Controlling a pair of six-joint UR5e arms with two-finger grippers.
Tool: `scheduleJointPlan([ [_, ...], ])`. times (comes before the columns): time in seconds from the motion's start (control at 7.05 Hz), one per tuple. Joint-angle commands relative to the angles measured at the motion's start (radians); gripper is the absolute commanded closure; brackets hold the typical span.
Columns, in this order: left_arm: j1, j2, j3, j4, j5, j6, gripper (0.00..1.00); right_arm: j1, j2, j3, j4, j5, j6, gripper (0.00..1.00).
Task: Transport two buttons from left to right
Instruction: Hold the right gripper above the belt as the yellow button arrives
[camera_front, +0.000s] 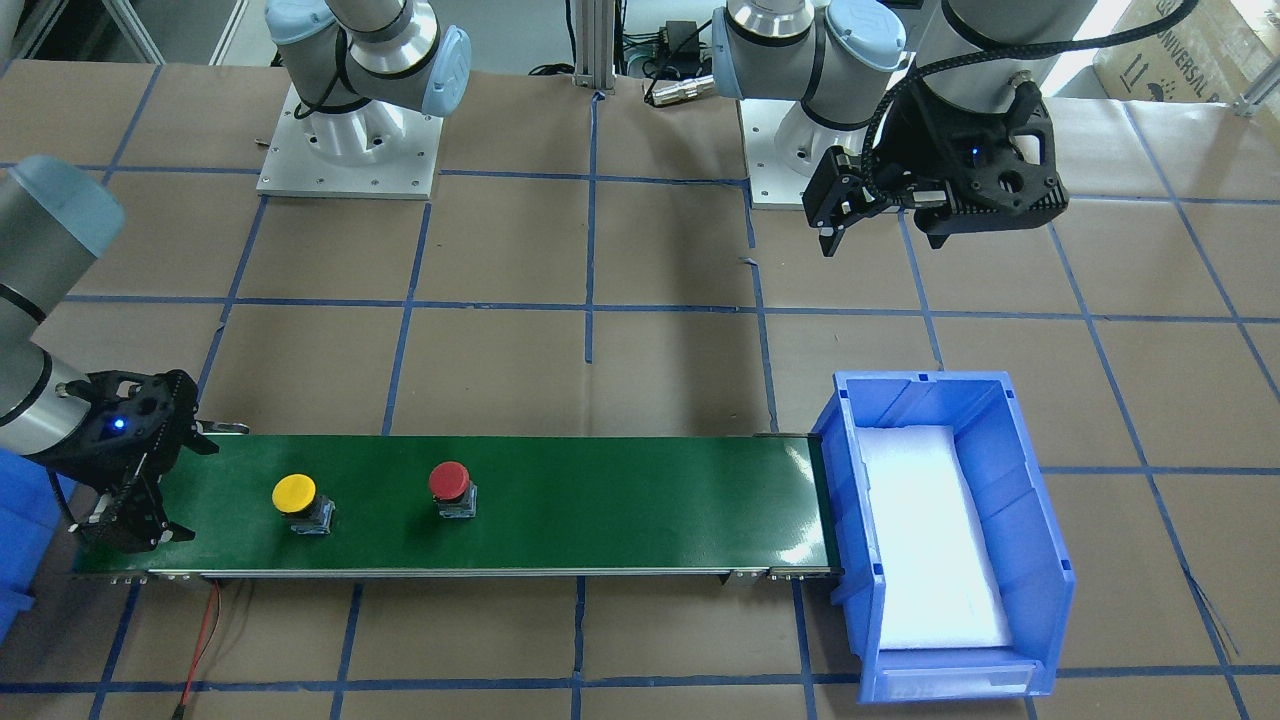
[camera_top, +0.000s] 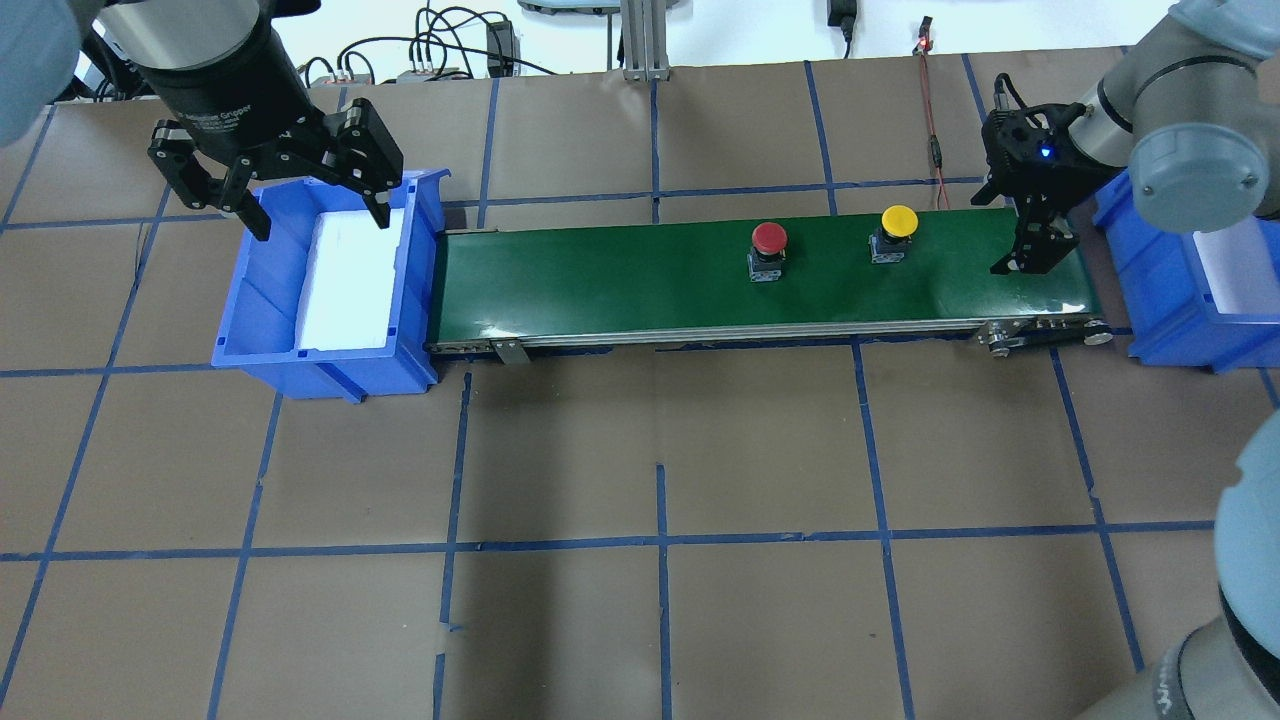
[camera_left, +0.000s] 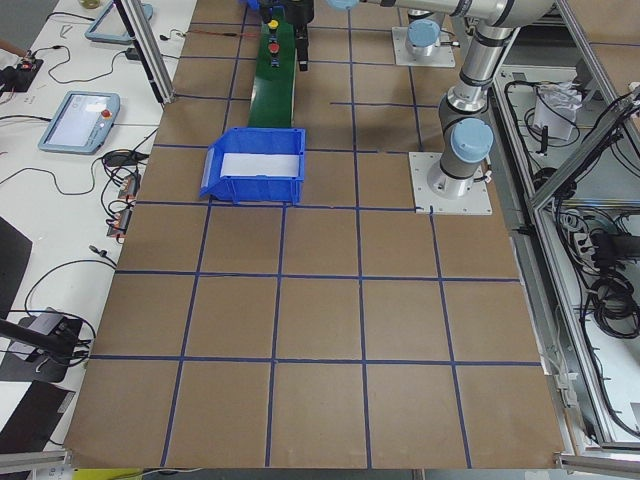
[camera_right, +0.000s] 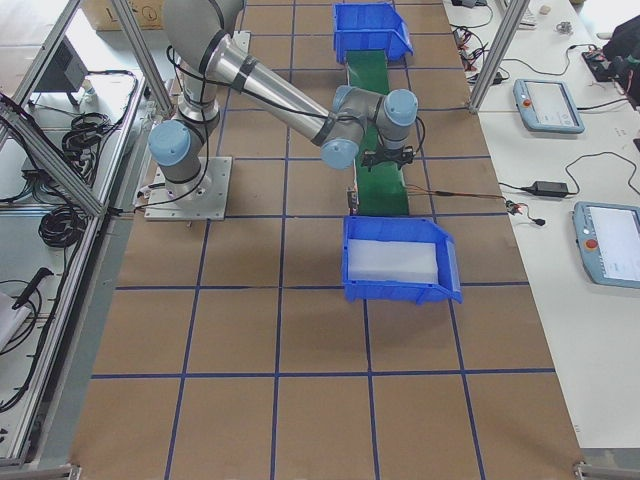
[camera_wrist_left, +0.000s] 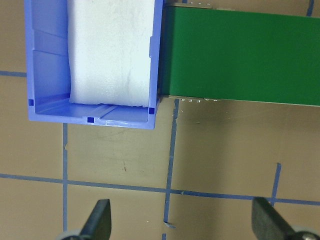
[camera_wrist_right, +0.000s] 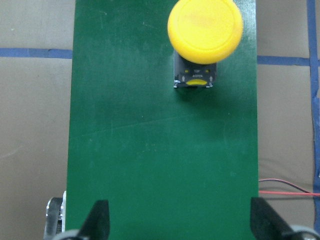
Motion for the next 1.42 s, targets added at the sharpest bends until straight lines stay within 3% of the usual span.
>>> scheduleJointPlan([
  [0.0, 0.002, 0.001, -0.001, 0.001, 0.001, 0.007, 0.0, 0.002, -0.001, 0.0, 0.0, 0.002, 0.002, 0.02],
  [1.28, -0.002, -0.019, 0.004, 0.001, -0.004, -0.01, 0.0, 0.004, 0.008, 0.0, -0.001, 0.002, 0.002, 0.01],
])
